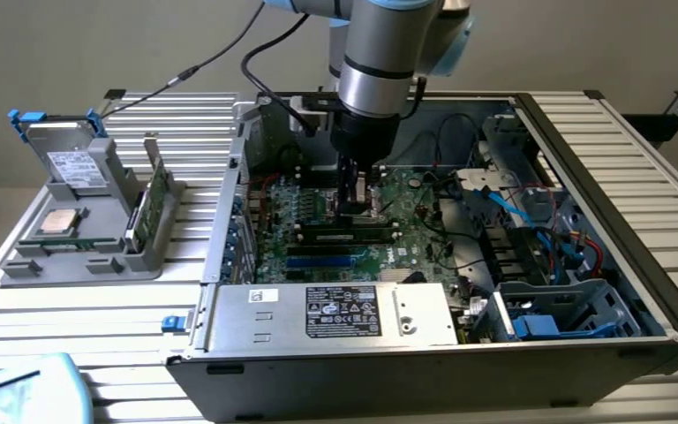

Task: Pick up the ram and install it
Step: 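Press down the ram until it locks into place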

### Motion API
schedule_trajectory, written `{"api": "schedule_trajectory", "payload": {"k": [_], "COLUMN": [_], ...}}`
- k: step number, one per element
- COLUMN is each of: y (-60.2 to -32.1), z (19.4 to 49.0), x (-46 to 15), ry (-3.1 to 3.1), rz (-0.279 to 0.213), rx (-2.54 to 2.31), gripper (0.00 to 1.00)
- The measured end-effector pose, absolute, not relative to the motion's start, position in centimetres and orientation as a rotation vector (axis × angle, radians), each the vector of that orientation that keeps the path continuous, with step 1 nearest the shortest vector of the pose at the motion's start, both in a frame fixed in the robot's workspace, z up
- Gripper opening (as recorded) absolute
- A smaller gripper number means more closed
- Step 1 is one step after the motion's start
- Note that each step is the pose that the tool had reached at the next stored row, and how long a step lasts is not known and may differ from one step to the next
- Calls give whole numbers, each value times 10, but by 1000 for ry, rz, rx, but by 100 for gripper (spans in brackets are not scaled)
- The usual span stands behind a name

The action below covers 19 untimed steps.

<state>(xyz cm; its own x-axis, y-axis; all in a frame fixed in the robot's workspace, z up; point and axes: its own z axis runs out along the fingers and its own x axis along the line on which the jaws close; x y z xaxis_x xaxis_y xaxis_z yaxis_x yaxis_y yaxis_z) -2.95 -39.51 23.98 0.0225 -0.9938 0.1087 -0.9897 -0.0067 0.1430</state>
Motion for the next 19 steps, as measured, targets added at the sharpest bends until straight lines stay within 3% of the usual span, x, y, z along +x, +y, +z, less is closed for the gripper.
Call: {"api": "schedule_trajectory", "payload": {"k": [19], "y": [-396], "z": [248], "x": [-9], "ry": [-2070], "rz": [-51], "rx": [2103], "gripper": [10]}}
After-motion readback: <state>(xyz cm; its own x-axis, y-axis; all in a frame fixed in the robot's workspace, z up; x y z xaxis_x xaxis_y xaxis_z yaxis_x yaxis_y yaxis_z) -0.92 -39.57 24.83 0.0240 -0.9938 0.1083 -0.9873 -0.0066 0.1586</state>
